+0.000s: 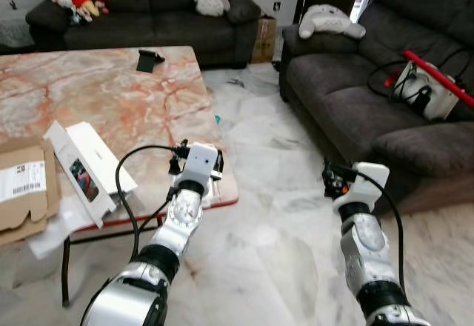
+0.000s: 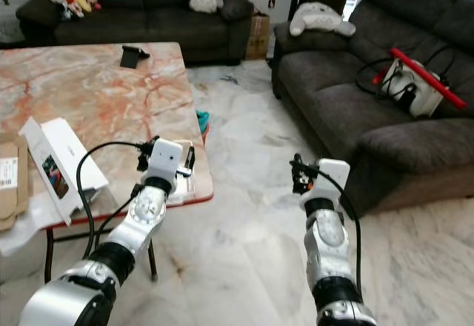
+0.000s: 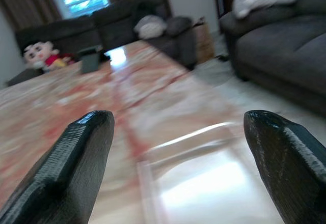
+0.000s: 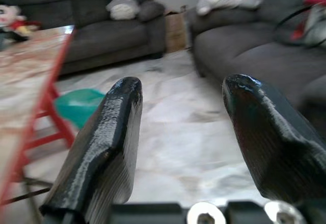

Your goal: Picking trash to rubbish bin

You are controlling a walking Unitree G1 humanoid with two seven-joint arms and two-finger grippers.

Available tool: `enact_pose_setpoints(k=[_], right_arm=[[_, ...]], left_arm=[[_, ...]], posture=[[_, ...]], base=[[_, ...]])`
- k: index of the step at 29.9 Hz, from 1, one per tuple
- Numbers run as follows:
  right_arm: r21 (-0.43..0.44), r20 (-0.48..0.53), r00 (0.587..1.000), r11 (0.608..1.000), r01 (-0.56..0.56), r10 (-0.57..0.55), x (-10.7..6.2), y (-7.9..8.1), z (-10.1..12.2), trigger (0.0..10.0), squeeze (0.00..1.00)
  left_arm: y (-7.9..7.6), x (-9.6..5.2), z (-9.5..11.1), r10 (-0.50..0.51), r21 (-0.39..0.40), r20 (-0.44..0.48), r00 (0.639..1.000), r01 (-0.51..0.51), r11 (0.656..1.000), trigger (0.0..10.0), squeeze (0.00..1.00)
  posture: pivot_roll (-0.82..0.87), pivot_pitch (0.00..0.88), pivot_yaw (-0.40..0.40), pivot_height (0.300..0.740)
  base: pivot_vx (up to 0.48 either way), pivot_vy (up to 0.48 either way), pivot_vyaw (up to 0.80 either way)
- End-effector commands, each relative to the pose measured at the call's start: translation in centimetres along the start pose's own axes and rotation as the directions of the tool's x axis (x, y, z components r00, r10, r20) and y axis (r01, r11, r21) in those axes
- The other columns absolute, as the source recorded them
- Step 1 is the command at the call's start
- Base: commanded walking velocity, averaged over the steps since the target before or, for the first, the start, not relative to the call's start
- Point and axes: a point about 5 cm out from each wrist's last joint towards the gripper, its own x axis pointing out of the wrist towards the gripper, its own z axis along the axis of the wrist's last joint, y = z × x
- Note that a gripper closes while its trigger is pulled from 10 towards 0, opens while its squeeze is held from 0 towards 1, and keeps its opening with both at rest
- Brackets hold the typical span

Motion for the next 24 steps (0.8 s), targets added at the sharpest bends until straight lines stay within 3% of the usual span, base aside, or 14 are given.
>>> enact_pose_setpoints(k=[1,5,12,17,24], right_arm=[[-0.006,0.006,1.000,1.000,-0.009,0.009,0.3,0.0,0.4,10.0,0.00],[-0.008,0.007,1.000,1.000,-0.012,0.012,0.4,0.0,0.4,10.0,0.00],[-0.007,0.005,1.000,1.000,-0.014,0.014,0.4,0.0,0.4,10.0,0.00],[-0.004,0.002,1.000,1.000,-0.021,0.021,0.3,0.2,0.2,10.0,0.00],[-0.003,-0.002,1.000,1.000,-0.022,0.022,0.3,0.2,0.1,10.0,0.00]], left_arm=[[-0.1,0.3,0.6,-0.003,0.000,0.021,1.000,0.003,1.000,10.0,0.00],[-0.2,0.3,0.8,-0.006,-0.004,0.029,1.000,0.006,1.000,10.0,0.00],[-0.1,0.2,0.8,0.023,0.010,0.038,0.999,-0.024,1.000,10.0,0.00],[-0.1,0.0,0.3,0.062,0.038,-0.002,0.998,-0.062,0.997,10.0,0.00],[0.1,0.2,-0.4,0.070,0.008,-0.085,0.994,-0.070,0.998,10.0,0.00]], posture=[[0.05,0.000,-0.052,0.740],[0.04,0.000,-0.048,0.740],[0.05,0.000,-0.046,0.740],[0.05,0.000,-0.044,0.740],[0.05,0.000,-0.045,0.740]], base=[[0.352,0.000,0.00],[0.320,0.000,0.00],[0.000,0.000,0.00],[0.000,0.000,0.00],[0.000,0.000,0.00]])
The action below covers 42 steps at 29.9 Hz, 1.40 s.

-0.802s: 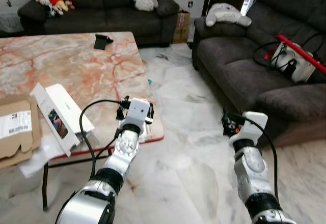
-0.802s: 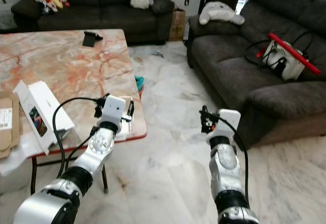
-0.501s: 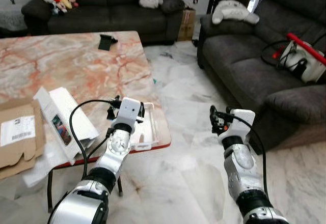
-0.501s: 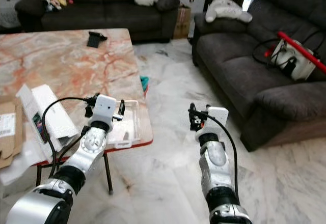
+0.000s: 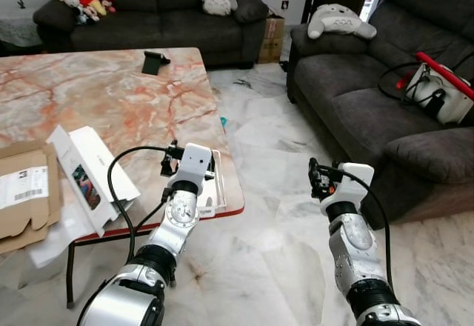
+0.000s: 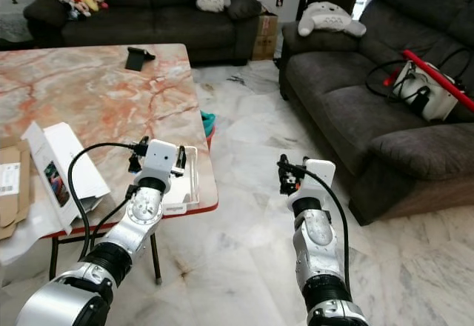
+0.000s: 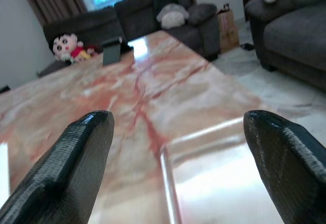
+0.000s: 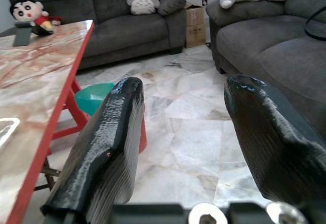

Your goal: Picking trash to rubbish bin

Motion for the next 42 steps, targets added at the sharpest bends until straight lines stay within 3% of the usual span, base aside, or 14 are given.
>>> enact_pose_setpoints(k=[1,13,19,32,36,42], right_arm=[[-0.001,0.011,1.000,1.000,0.006,-0.006,0.2,-0.2,0.4,10.0,0.00],[0.005,-0.004,1.000,1.000,0.002,-0.002,0.0,0.0,0.0,10.0,0.00],[0.008,-0.005,1.000,1.000,0.004,-0.004,0.1,-0.1,0.0,10.0,0.00],[0.011,-0.006,1.000,1.000,0.003,-0.003,0.1,-0.2,0.1,10.0,0.00],[0.011,-0.002,1.000,1.000,0.001,-0.001,0.2,-0.1,0.2,10.0,0.00],[0.011,-0.003,1.000,1.000,0.003,-0.002,0.2,-0.2,0.2,10.0,0.00]], left_arm=[[0.1,0.3,0.0,-0.001,-0.019,-0.031,1.000,0.001,1.000,10.0,0.00],[0.6,0.2,-1.5,0.007,0.008,-0.163,0.987,-0.006,1.000,10.0,0.00],[0.7,0.0,-2.6,0.017,0.062,-0.246,0.969,-0.002,0.998,10.0,0.00],[1.5,-0.2,-3.3,0.068,0.080,-0.313,0.947,-0.046,0.996,10.0,0.00],[0.4,-0.4,-3.4,-0.010,-0.009,-0.331,0.943,0.008,1.000,10.0,0.00],[0.1,-0.5,-3.5,-0.021,-0.029,-0.345,0.938,0.012,1.000,10.0,0.00]], posture=[[0.05,0.000,-0.045,0.740],[0.05,0.000,-0.051,0.740],[0.06,0.000,-0.054,0.740],[0.06,0.000,-0.057,0.740],[0.06,0.000,-0.060,0.740],[0.06,0.000,-0.060,0.740]], base=[[0.000,0.000,0.00],[0.000,0.000,0.00],[0.000,0.000,0.00],[0.000,0.000,0.00],[0.000,0.000,0.00],[0.000,0.000,0.00]])
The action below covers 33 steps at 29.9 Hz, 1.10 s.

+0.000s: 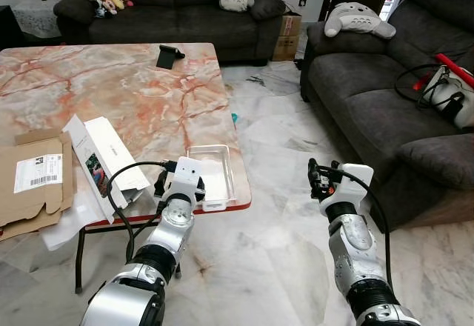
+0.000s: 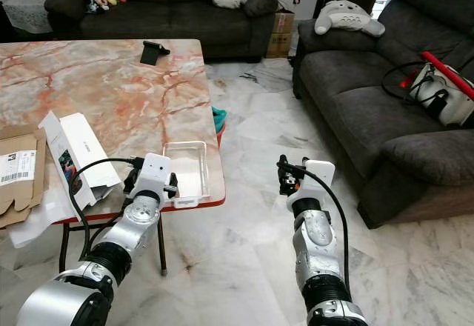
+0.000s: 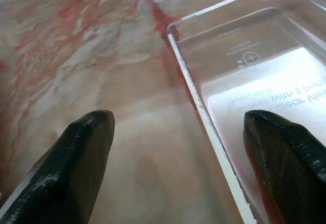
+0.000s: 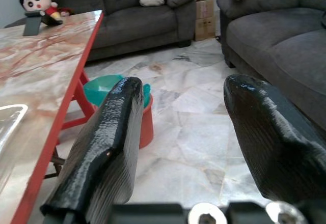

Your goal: Picking trash to rubbish bin

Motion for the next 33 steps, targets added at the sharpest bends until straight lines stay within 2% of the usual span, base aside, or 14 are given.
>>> enact_pose_setpoints(k=[1,8,13,15,16,17,18,19,20,21,33], right_arm=[[0.007,0.001,1.000,1.000,0.007,-0.007,0.22,-0.17,0.26,10.0,0.00],[0.006,0.001,1.000,1.000,0.009,-0.009,0.17,-0.28,0.26,10.0,0.00],[0.005,0.001,1.000,1.000,0.007,-0.007,0.12,-0.30,0.24,10.0,0.00],[0.005,0.000,1.000,1.000,0.007,-0.007,0.12,-0.30,0.24,10.0,0.00],[0.005,0.000,1.000,1.000,0.007,-0.007,0.12,-0.30,0.23,10.0,0.00],[0.005,0.000,1.000,1.000,0.007,-0.007,0.12,-0.31,0.22,10.0,0.00],[0.004,-0.001,1.000,1.000,0.007,-0.007,0.11,-0.31,0.21,10.0,0.00],[0.004,-0.001,1.000,1.000,0.008,-0.008,0.10,-0.32,0.19,10.0,0.00],[0.004,-0.002,1.000,1.000,0.008,-0.008,0.10,-0.32,0.19,10.0,0.00],[0.004,-0.001,1.000,1.000,0.008,-0.008,0.10,-0.32,0.18,10.0,0.00],[0.004,-0.001,1.000,1.000,0.009,-0.009,0.17,-0.28,0.23,10.0,0.00]], left_arm=[[-0.06,0.03,-0.17,-0.007,-0.014,-0.024,1.000,0.006,1.000,10.0,0.00],[-0.01,0.04,-0.33,-0.009,-0.073,-0.051,0.999,0.005,0.997,10.0,0.00],[-0.04,0.03,-0.56,-0.025,-0.186,-0.080,0.996,0.010,0.982,9.8,0.00],[-0.03,0.03,-0.55,-0.027,-0.197,-0.081,0.996,0.011,0.980,9.6,0.00],[-0.03,0.05,-0.53,-0.033,-0.216,-0.083,0.996,0.015,0.976,7.7,0.00],[-0.02,0.05,-0.50,-0.034,-0.215,-0.081,0.996,0.016,0.976,6.9,0.00],[-0.01,0.06,-0.46,-0.034,-0.213,-0.078,0.996,0.017,0.977,4.0,0.00],[-0.01,0.06,-0.41,-0.035,-0.210,-0.074,0.997,0.018,0.978,2.5,0.00],[-0.02,0.06,-0.40,-0.035,-0.211,-0.074,0.997,0.019,0.977,2.5,0.00],[-0.06,0.05,-0.35,-0.037,-0.214,-0.070,0.997,0.022,0.977,0.0,0.00],[-0.04,0.16,0.12,-0.041,-0.216,-0.051,0.998,0.029,0.976,0.0,0.00]], posture=[[0.06,0.000,-0.060,0.740],[0.05,0.000,-0.062,0.740],[0.05,0.000,-0.061,0.740],[0.05,0.000,-0.061,0.740],[0.05,0.000,-0.061,0.740],[0.05,0.000,-0.061,0.740],[0.05,0.000,-0.061,0.740],[0.05,0.000,-0.061,0.740],[0.05,0.000,-0.061,0.740],[0.05,0.000,-0.061,0.740],[0.06,0.000,-0.062,0.740]], base=[[0.000,0.000,0.00],[0.000,0.000,0.00],[0.000,0.000,0.00],[0.000,0.000,0.00],[0.000,0.000,0.00],[0.000,0.000,0.00],[0.000,0.000,0.00],[0.000,0.000,0.00],[0.000,0.000,0.00],[0.000,0.000,0.00],[0.000,0.000,0.00]])
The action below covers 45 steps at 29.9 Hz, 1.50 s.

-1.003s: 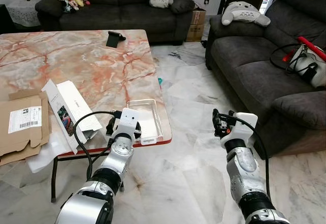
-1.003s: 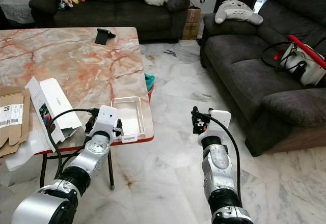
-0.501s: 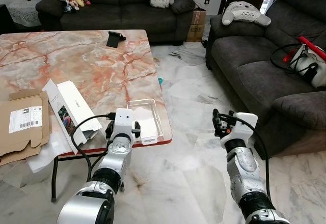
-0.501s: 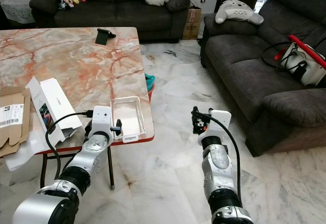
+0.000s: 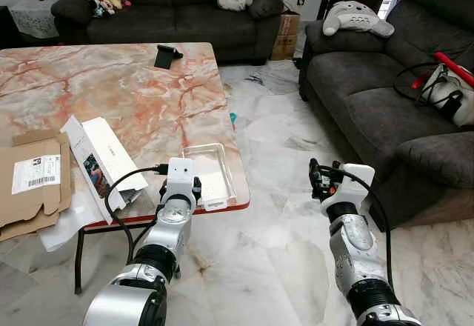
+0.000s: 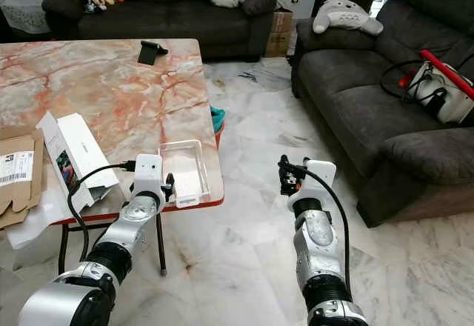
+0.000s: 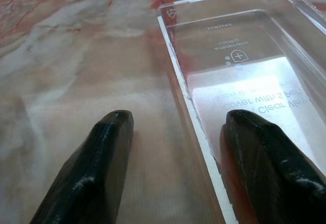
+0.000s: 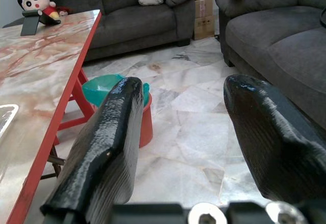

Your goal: Picking trash to rubbish bin

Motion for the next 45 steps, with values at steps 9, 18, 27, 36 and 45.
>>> enact_pose_setpoints(k=[9,18,27,36,45], right_arm=[[0.004,0.001,1.000,1.000,0.007,-0.007,0.2,-0.1,0.2,10.0,0.00],[0.003,-0.002,1.000,1.000,0.005,-0.005,0.2,0.0,0.2,10.0,0.00],[0.004,0.004,1.000,1.000,0.003,-0.003,0.3,0.1,0.3,10.0,0.00],[0.003,0.015,1.000,1.000,0.001,-0.001,0.5,0.2,0.7,10.0,0.00],[0.007,0.026,1.000,1.000,-0.002,0.002,0.7,0.3,0.9,10.0,0.00]], left_arm=[[-0.3,0.1,0.4,-0.012,-0.004,0.000,1.000,0.012,1.000,0.0,0.00],[-0.3,0.1,0.4,-0.011,-0.006,0.003,1.000,0.011,1.000,0.0,0.00],[-0.5,0.0,1.0,-0.015,0.008,0.055,0.998,0.015,1.000,0.0,0.00],[-0.7,-0.2,2.3,-0.017,-0.004,0.173,0.985,0.018,1.000,0.0,0.00],[-0.7,-0.4,3.3,-0.012,-0.005,0.256,0.967,0.013,1.000,0.0,0.00]], posture=[[0.05,0.000,-0.059,0.740],[0.05,0.000,-0.059,0.740],[0.05,0.000,-0.059,0.740],[0.05,0.000,-0.060,0.740],[0.05,0.000,-0.060,0.740]], base=[[0.000,0.000,0.00],[0.000,0.000,0.00],[0.000,0.000,0.00],[0.000,0.000,0.00],[0.000,0.000,0.00]])
